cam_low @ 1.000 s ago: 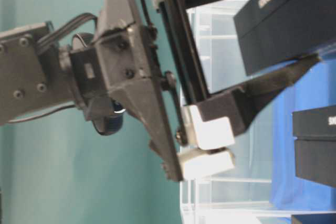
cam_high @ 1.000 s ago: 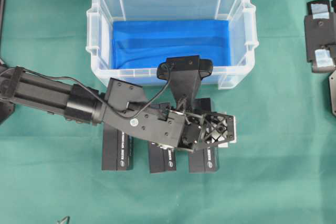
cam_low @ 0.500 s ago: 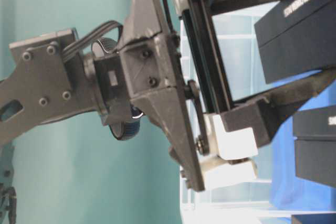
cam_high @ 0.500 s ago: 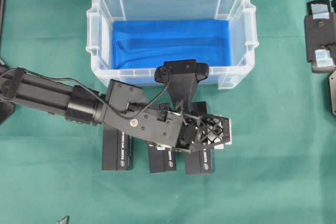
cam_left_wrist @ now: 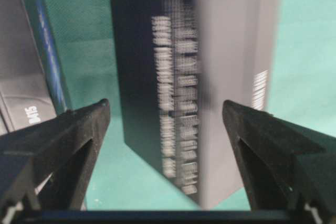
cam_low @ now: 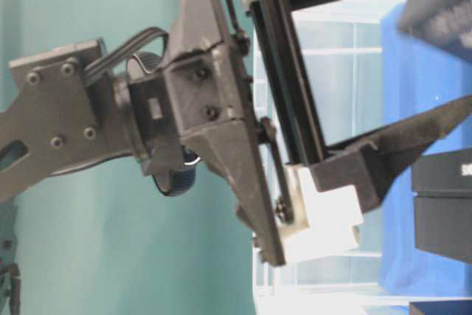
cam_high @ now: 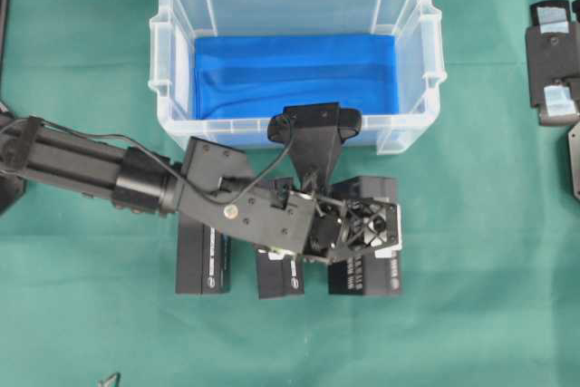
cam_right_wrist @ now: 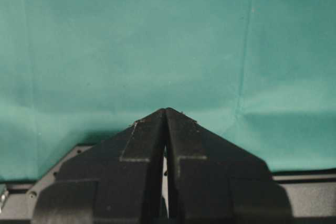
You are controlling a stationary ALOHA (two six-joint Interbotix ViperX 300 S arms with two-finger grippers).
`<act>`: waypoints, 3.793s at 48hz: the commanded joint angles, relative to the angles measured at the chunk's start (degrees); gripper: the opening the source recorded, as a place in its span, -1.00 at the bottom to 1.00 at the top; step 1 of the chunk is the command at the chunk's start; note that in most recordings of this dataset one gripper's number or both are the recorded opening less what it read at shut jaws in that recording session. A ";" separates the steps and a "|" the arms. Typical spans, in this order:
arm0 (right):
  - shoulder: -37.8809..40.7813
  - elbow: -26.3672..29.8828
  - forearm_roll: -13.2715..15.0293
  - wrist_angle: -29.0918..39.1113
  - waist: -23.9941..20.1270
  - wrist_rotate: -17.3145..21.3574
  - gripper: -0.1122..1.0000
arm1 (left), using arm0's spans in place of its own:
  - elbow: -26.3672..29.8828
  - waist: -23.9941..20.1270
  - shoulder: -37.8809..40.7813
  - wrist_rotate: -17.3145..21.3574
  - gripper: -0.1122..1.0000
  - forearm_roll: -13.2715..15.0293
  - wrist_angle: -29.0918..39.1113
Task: Take the box out of the case with the left arm.
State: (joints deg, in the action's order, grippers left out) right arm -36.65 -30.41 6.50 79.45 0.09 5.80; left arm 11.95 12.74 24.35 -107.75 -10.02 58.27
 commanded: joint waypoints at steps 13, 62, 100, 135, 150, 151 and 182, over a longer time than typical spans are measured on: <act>-0.09 0.53 -0.09 -0.09 0.09 0.09 -0.80 | 0.88 0.09 -2.29 0.09 0.67 0.09 -0.18; -0.26 0.62 -0.09 0.09 0.09 0.09 -0.80 | 10.72 -2.02 -11.16 2.37 0.59 -1.14 13.10; -0.26 0.62 -0.09 0.09 0.09 0.09 -0.80 | 4.48 1.14 -18.19 2.99 0.59 -1.05 16.26; -0.26 0.53 -0.09 0.70 0.09 0.09 -0.80 | -24.08 8.88 -42.01 -1.67 0.59 -1.05 16.17; -0.26 0.53 -0.09 1.23 0.09 0.09 -0.80 | -31.73 10.72 -49.31 -1.85 0.59 -1.05 16.61; -0.26 0.53 -0.09 1.32 0.09 0.09 -0.80 | -32.26 10.90 -49.92 -2.02 0.59 -1.05 16.61; -0.26 0.53 -0.09 2.29 0.09 0.09 -0.80 | -34.37 9.14 -52.56 -3.96 0.59 -1.41 17.93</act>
State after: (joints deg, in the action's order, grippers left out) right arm -36.74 -30.41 6.42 81.65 0.18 5.80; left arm -23.03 23.12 -27.16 -112.15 -11.07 75.76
